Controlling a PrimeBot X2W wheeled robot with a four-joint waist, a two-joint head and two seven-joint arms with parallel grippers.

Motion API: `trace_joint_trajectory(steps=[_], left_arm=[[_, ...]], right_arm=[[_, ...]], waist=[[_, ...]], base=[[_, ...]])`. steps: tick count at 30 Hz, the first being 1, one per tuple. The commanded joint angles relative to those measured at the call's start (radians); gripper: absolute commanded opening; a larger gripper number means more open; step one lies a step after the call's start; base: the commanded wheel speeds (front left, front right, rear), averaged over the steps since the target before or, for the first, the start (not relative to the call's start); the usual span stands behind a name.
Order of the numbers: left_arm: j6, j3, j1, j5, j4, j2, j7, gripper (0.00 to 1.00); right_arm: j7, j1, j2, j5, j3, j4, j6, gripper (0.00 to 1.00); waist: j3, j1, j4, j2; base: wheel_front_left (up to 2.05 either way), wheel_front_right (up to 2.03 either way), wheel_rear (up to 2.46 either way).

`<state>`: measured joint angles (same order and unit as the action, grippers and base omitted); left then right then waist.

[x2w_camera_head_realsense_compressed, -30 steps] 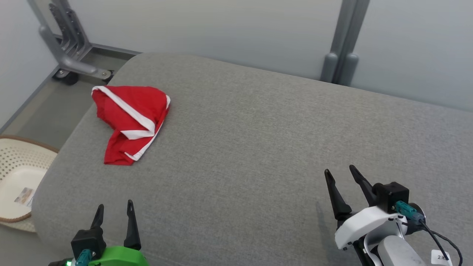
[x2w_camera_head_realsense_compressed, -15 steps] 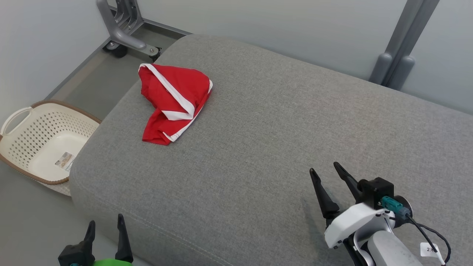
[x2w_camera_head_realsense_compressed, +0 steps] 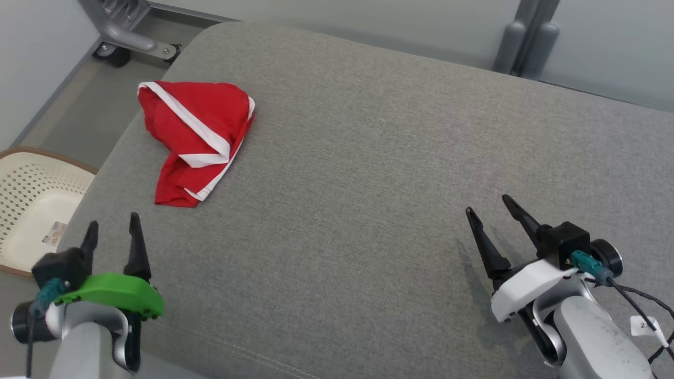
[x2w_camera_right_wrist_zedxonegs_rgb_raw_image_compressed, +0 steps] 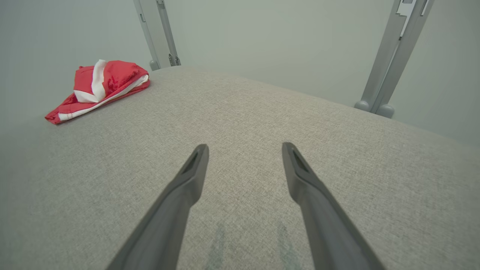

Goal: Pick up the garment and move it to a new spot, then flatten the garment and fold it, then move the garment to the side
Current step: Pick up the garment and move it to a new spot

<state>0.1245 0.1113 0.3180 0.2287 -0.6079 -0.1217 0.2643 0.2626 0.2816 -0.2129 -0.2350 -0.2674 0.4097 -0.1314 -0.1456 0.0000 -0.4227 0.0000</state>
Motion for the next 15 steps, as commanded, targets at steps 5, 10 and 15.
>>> trace_joint_trajectory(steps=[5, 10, 15], left_arm=[[0.007, -0.042, 0.146, 0.077, -0.096, -0.06, 0.0, 1.0], [0.007, -0.087, 0.238, 0.165, -0.176, -0.121, -0.001, 1.0], [0.007, -0.073, 0.308, 0.209, -0.277, -0.167, 0.0, 1.0]], right_arm=[[0.002, 0.041, -0.052, 0.007, 0.009, -0.029, 0.002, 1.0], [0.002, 0.064, -0.09, 0.014, 0.04, -0.087, 0.002, 1.0], [0.002, 0.064, -0.115, 0.029, 0.076, -0.148, 0.002, 1.0]], waist=[[-0.138, 0.0, 0.153, 0.0], [-0.207, 0.0, 0.226, 0.0], [-0.266, 0.0, 0.29, 0.0]], base=[[0.0, 0.0, 0.0], [0.0, 0.0, 0.0], [0.0, 0.0, 0.0]])
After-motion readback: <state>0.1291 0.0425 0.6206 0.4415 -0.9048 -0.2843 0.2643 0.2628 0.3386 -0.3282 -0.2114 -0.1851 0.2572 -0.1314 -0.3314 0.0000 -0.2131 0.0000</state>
